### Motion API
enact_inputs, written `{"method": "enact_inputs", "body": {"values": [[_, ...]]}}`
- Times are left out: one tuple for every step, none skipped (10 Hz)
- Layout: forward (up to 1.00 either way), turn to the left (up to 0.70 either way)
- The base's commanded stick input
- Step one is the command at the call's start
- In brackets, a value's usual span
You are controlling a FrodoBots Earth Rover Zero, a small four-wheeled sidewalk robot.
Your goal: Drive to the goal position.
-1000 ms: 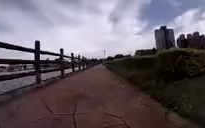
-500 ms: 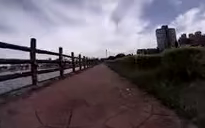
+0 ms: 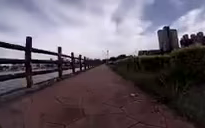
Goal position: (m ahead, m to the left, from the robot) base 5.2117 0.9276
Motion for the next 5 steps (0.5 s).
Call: {"method": "enact_inputs", "body": {"values": [[0.70,0.11],[0.70,0.11],[0.70,0.11],[0.70,0.11],[0.70,0.11]]}}
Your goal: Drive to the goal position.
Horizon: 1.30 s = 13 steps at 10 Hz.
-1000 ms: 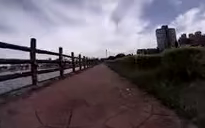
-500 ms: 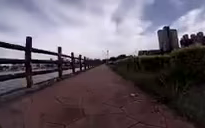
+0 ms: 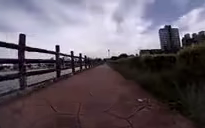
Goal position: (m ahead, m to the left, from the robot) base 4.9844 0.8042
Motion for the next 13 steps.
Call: {"method": "enact_inputs", "body": {"values": [[0.70,-0.12],[0.70,0.00],[0.70,0.07],[0.70,0.11],[0.70,0.11],[0.70,0.11],[0.70,0.04],[0.70,-0.16],[0.70,-0.02],[0.70,0.11],[0.70,-0.05],[0.70,-0.18],[0.70,0.11]]}}
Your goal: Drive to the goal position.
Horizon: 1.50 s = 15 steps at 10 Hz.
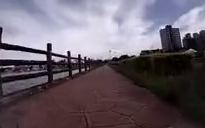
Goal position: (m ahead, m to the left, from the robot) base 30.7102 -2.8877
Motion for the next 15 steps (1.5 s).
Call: {"method": "enact_inputs", "body": {"values": [[0.70,0.11],[0.70,-0.10],[0.70,-0.24],[0.70,-0.14],[0.70,0.04],[0.70,0.11],[0.70,0.11],[0.70,0.07],[0.70,-0.13],[0.70,-0.24],[0.70,-0.24],[0.70,-0.24],[0.70,-0.16],[0.70,0.11],[0.70,0.11]]}}
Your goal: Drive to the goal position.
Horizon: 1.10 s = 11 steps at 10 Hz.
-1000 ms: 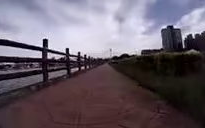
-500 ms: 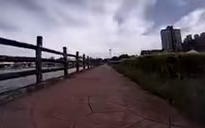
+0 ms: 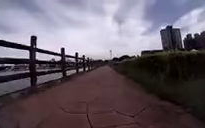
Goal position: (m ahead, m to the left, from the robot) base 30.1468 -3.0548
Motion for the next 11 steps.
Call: {"method": "enact_inputs", "body": {"values": [[0.70,0.11],[0.70,0.11],[0.70,-0.02],[0.70,-0.21],[0.70,-0.18],[0.70,0.07],[0.70,0.11],[0.70,0.11],[0.70,0.11],[0.70,0.11],[0.70,0.11]]}}
